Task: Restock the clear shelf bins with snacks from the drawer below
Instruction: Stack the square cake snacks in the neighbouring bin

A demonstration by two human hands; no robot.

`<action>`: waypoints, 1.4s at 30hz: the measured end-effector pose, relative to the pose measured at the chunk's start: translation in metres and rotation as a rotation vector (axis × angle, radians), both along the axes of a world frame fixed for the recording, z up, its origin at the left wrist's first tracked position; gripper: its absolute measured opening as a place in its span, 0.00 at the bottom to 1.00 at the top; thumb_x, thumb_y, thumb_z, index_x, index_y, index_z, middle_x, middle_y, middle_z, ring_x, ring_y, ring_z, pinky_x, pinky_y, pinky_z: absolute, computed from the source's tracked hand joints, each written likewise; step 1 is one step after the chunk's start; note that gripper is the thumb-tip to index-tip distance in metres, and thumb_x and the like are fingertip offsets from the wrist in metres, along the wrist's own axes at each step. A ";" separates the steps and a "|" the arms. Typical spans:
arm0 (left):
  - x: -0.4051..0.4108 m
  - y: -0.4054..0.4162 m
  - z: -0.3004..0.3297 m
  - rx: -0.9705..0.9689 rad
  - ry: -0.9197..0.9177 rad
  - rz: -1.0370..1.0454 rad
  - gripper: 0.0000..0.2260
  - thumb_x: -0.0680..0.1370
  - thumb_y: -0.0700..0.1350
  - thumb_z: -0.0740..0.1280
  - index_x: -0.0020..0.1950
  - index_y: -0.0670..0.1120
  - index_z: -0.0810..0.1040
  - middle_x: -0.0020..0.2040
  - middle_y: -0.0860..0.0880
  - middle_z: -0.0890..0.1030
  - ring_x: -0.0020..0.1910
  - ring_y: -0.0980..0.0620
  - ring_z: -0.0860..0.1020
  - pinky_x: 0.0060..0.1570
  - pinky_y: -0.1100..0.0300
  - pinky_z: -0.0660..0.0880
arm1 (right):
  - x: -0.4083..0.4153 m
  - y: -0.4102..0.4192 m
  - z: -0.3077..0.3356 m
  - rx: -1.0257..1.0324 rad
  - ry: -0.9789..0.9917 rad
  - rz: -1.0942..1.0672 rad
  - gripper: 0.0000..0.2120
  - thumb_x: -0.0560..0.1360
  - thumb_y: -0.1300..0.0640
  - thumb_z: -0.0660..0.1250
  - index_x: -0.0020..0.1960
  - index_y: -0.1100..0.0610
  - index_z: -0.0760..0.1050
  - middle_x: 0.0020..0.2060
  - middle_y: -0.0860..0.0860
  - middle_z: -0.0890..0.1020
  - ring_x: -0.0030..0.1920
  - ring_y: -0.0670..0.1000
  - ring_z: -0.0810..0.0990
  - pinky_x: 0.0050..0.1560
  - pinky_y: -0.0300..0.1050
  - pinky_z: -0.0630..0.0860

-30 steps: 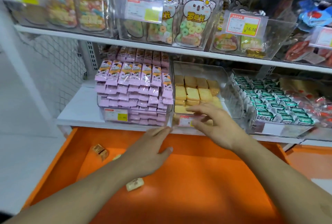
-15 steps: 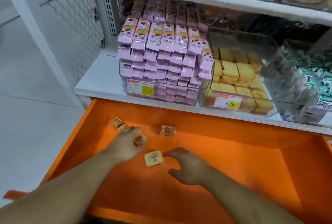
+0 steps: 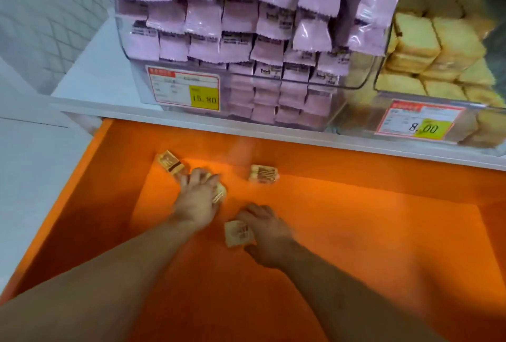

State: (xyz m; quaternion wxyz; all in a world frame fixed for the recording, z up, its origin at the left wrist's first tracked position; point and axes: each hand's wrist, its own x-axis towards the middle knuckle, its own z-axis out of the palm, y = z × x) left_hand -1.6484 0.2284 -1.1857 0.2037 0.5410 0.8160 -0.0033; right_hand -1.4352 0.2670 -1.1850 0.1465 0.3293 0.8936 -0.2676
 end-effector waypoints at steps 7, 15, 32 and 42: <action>0.009 -0.004 0.015 -0.071 0.013 -0.034 0.33 0.77 0.58 0.72 0.80 0.62 0.63 0.77 0.45 0.68 0.77 0.41 0.59 0.77 0.49 0.54 | 0.034 0.005 0.018 -0.083 -0.039 -0.122 0.29 0.74 0.47 0.75 0.72 0.43 0.70 0.67 0.48 0.73 0.66 0.56 0.74 0.64 0.53 0.75; 0.052 0.006 0.127 -0.099 -0.622 -0.016 0.27 0.74 0.56 0.78 0.69 0.62 0.71 0.58 0.58 0.79 0.46 0.61 0.77 0.39 0.68 0.72 | 0.091 0.038 0.129 -0.409 0.172 -0.642 0.31 0.74 0.59 0.77 0.72 0.46 0.70 0.51 0.49 0.81 0.40 0.48 0.80 0.40 0.44 0.76; 0.149 -0.039 0.347 0.062 -1.566 0.109 0.24 0.76 0.62 0.65 0.65 0.50 0.83 0.57 0.34 0.82 0.47 0.39 0.80 0.38 0.53 0.70 | 0.163 -0.009 0.359 -0.834 1.039 -0.800 0.18 0.79 0.59 0.65 0.68 0.59 0.80 0.58 0.63 0.84 0.53 0.61 0.83 0.54 0.57 0.79; 0.166 -0.012 0.349 0.239 -1.361 0.210 0.15 0.78 0.42 0.73 0.64 0.46 0.80 0.45 0.41 0.87 0.38 0.45 0.84 0.32 0.57 0.73 | 0.154 0.008 0.369 -0.648 1.028 -0.837 0.14 0.80 0.63 0.66 0.64 0.60 0.80 0.56 0.64 0.85 0.55 0.64 0.85 0.54 0.59 0.83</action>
